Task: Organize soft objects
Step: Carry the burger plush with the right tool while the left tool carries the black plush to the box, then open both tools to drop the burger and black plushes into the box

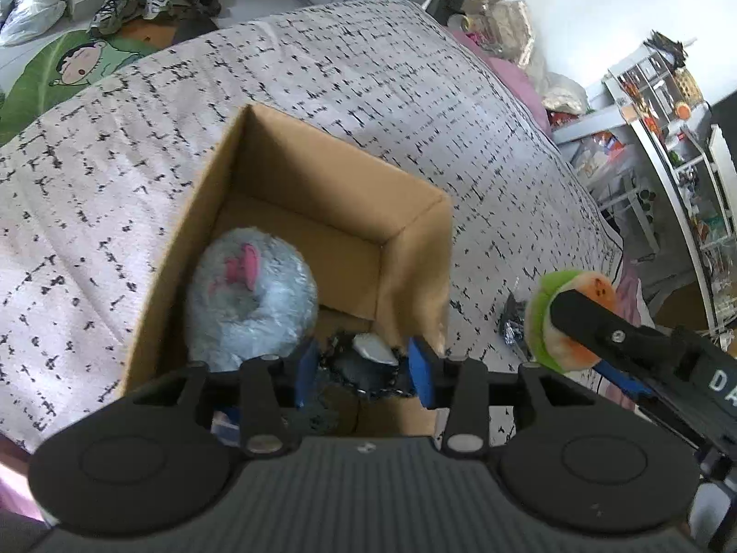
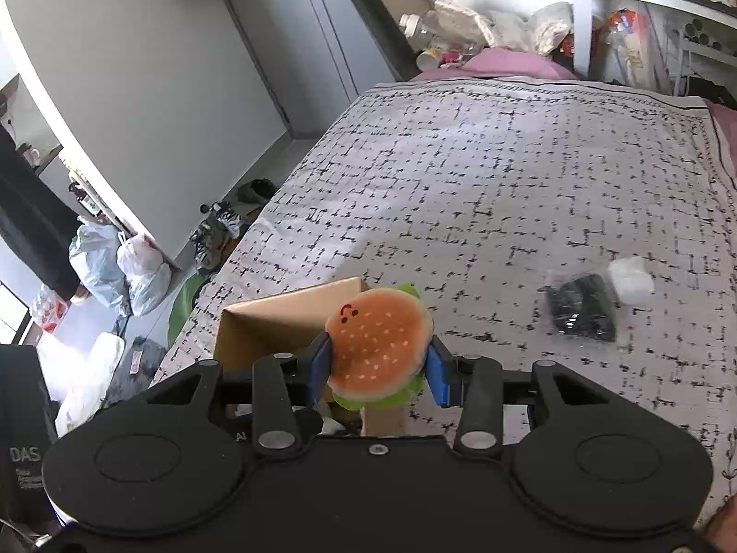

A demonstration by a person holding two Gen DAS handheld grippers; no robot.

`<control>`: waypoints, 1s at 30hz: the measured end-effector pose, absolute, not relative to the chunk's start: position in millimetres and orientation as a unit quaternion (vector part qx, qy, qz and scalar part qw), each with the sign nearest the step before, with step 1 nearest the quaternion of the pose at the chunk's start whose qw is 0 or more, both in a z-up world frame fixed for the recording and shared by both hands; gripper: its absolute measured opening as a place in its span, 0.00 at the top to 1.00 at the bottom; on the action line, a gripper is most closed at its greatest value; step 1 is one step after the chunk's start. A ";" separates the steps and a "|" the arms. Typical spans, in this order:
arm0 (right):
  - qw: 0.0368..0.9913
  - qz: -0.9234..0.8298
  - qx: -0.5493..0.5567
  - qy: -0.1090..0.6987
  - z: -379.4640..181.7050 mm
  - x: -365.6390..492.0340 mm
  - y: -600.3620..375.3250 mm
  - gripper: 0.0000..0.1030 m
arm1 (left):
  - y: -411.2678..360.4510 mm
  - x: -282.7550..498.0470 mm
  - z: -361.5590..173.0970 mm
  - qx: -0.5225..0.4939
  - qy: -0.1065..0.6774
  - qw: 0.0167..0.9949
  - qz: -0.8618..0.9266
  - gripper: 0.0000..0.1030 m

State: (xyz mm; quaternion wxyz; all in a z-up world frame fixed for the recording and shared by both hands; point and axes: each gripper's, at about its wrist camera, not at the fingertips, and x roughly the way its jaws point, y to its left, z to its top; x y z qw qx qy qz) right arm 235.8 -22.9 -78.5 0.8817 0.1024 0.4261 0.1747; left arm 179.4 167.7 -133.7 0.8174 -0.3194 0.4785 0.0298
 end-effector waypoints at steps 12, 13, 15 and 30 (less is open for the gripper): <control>0.870 0.204 0.087 0.440 -82.5 239.4 20.3 0.59 | 201.7 170.7 -118.8 -0.333 0.459 0.823 0.045 0.59; 0.869 0.207 0.087 0.442 -82.6 238.9 22.6 0.59 | 204.4 169.8 -117.5 -0.333 0.457 0.823 0.048 0.59; 0.865 0.212 0.088 0.447 -83.1 238.5 27.1 0.55 | 207.7 168.9 -115.7 -0.330 0.456 0.825 0.053 0.59; 0.867 0.183 0.105 0.451 -77.0 225.7 -4.3 0.25 | 211.5 155.7 -102.6 -0.325 0.452 0.828 0.064 0.48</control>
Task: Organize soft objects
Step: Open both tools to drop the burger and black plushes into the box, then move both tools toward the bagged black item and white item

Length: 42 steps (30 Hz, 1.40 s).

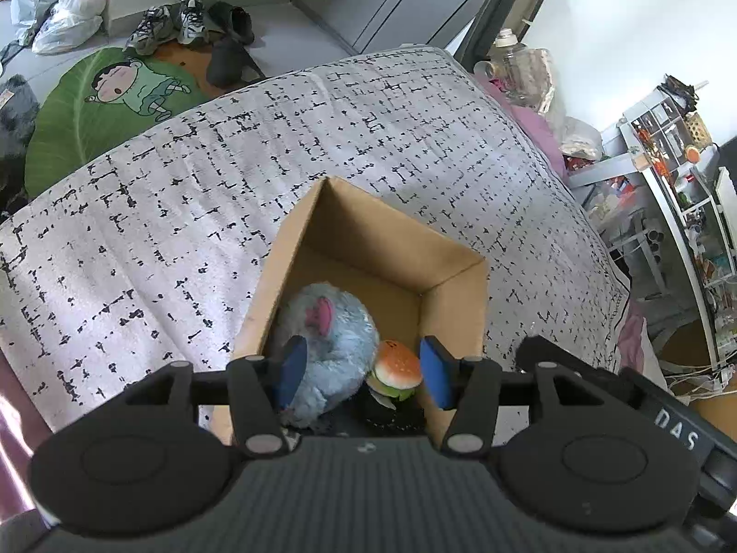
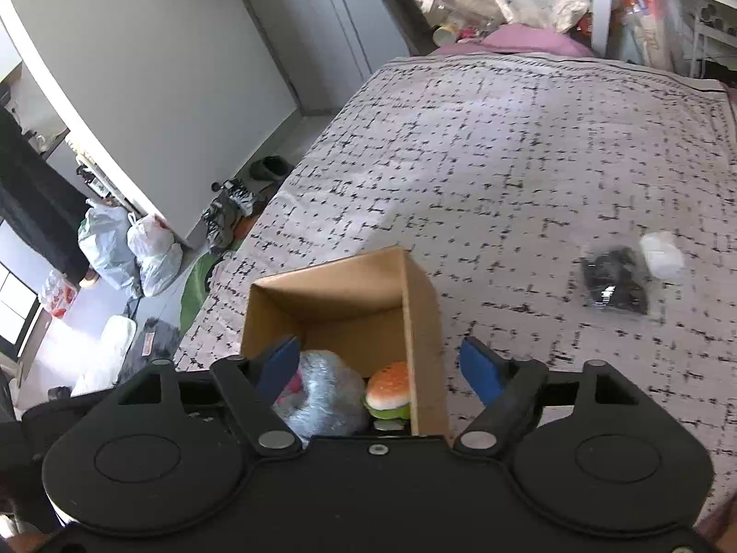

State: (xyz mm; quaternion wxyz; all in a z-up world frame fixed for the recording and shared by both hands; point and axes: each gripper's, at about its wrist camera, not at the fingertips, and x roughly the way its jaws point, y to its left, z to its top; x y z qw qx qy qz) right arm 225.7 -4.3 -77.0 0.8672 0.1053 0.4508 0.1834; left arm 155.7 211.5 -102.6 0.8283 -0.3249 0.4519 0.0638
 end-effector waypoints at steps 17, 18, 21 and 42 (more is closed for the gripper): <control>0.888 0.153 0.100 0.421 -62.4 202.3 -73.1 0.00 | 161.9 147.0 -69.6 -0.278 0.443 0.850 0.055 0.22; 0.890 0.150 0.100 0.419 -62.1 201.5 -77.5 0.00 | 159.2 146.7 -68.2 -0.275 0.443 0.852 0.054 0.21; 0.892 0.145 0.103 0.416 -61.1 201.2 -90.7 0.00 | 148.1 146.4 -64.0 -0.265 0.445 0.854 0.052 0.21; 0.899 0.140 0.113 0.399 -61.4 211.8 -167.2 0.00 | 81.5 161.2 -54.2 -0.222 0.457 0.860 0.042 0.21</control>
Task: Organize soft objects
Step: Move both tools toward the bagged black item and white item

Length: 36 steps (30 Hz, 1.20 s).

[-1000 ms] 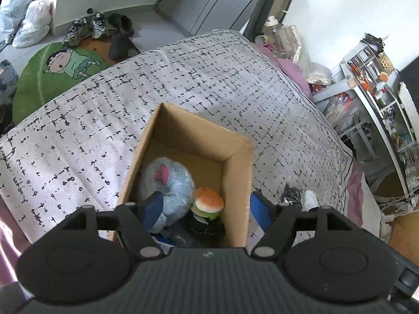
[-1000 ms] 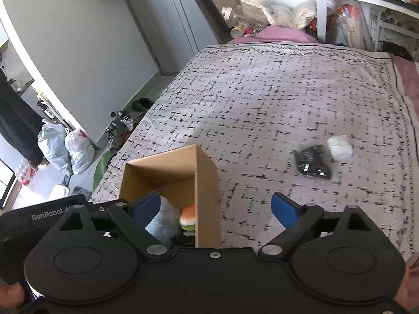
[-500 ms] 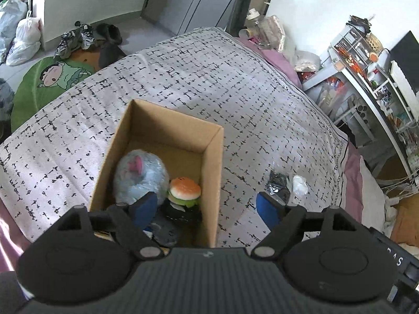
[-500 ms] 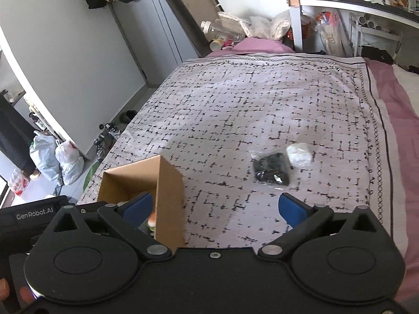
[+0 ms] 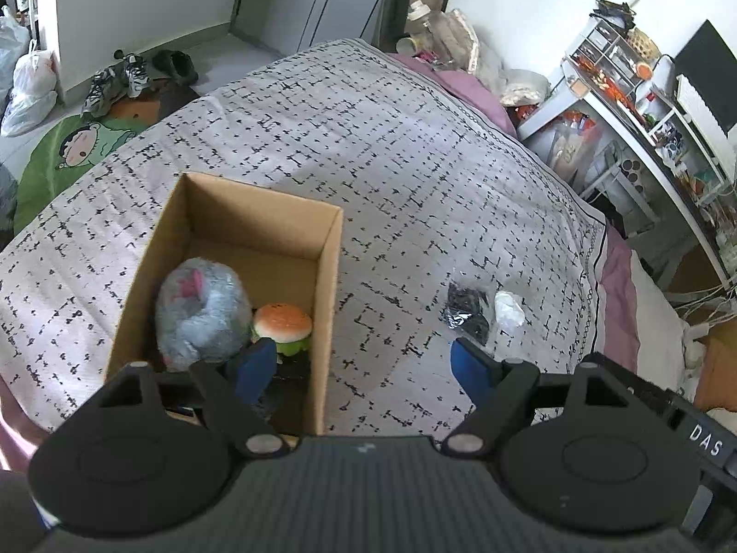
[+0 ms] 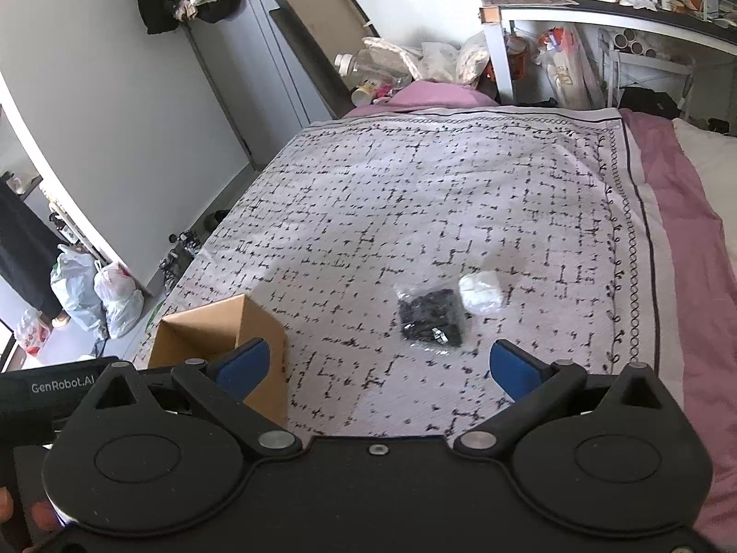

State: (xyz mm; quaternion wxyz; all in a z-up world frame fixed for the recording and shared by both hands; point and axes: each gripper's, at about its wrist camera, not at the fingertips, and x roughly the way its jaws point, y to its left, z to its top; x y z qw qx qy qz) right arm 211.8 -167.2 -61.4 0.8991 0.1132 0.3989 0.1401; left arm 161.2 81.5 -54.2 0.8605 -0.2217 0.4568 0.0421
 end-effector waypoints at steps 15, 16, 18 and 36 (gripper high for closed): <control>0.897 0.131 0.147 0.395 -73.2 238.9 -217.0 0.00 | 37.9 184.5 -61.7 -0.198 0.470 0.859 0.046 0.21; 0.897 0.130 0.151 0.395 -74.6 241.6 -220.1 0.00 | 35.4 186.5 -62.5 -0.197 0.471 0.859 0.047 0.21; 0.895 0.130 0.155 0.397 -76.9 246.6 -225.0 0.00 | 31.0 191.0 -63.5 -0.197 0.471 0.859 0.046 0.21; 0.882 0.104 0.205 0.411 -126.1 297.0 -250.5 0.04 | -10.5 246.3 -98.5 -0.187 0.473 0.861 0.025 0.21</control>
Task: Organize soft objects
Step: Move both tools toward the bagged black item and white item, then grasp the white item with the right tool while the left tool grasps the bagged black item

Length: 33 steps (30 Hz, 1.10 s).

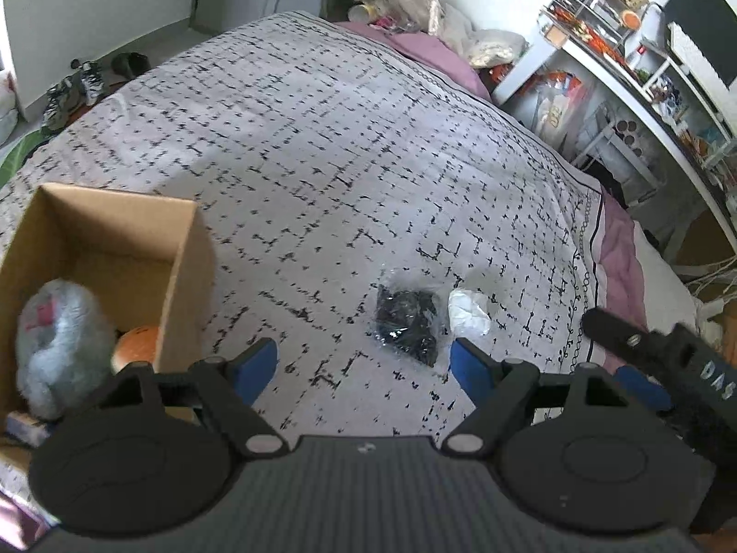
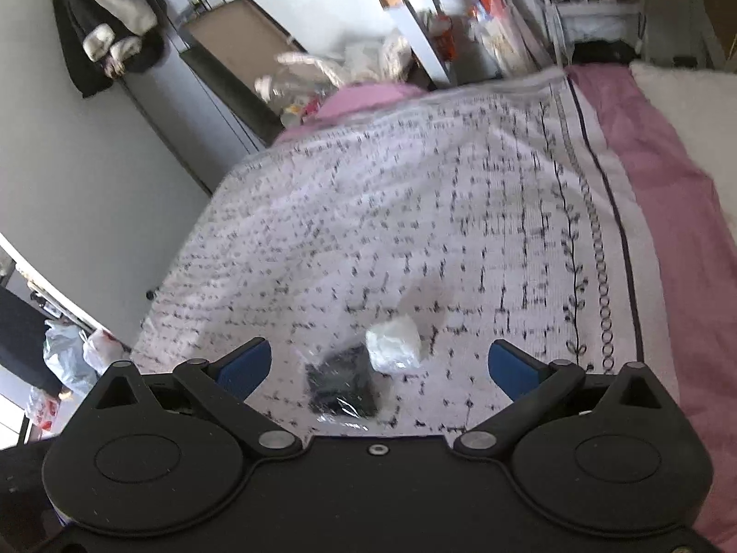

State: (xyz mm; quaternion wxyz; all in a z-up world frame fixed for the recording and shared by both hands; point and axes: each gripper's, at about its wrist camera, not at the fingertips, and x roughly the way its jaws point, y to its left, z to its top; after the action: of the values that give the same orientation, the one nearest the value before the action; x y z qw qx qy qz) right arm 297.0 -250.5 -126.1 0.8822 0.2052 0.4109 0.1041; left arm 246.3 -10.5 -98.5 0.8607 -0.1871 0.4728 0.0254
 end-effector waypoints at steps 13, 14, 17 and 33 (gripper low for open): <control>0.851 0.098 0.265 0.443 -167.0 333.2 -258.8 0.21 | -28.7 295.2 -154.8 -0.191 0.487 0.852 0.006 0.24; 0.848 0.098 0.267 0.446 -170.1 336.3 -258.9 0.22 | -30.3 298.6 -158.8 -0.190 0.490 0.851 0.003 0.24; 0.845 0.100 0.267 0.453 -179.1 344.4 -256.4 0.23 | -34.9 309.2 -171.5 -0.191 0.497 0.846 -0.007 0.24; 0.831 0.116 0.249 0.483 -211.7 376.2 -231.4 0.43 | -33.3 348.8 -200.3 -0.185 0.513 0.837 -0.033 0.60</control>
State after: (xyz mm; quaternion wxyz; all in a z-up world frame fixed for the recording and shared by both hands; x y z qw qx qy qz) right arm 376.2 -231.4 -211.7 0.8314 0.2493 0.4829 0.1156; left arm 348.8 -33.3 -200.3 0.8373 -0.1854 0.5134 -0.0326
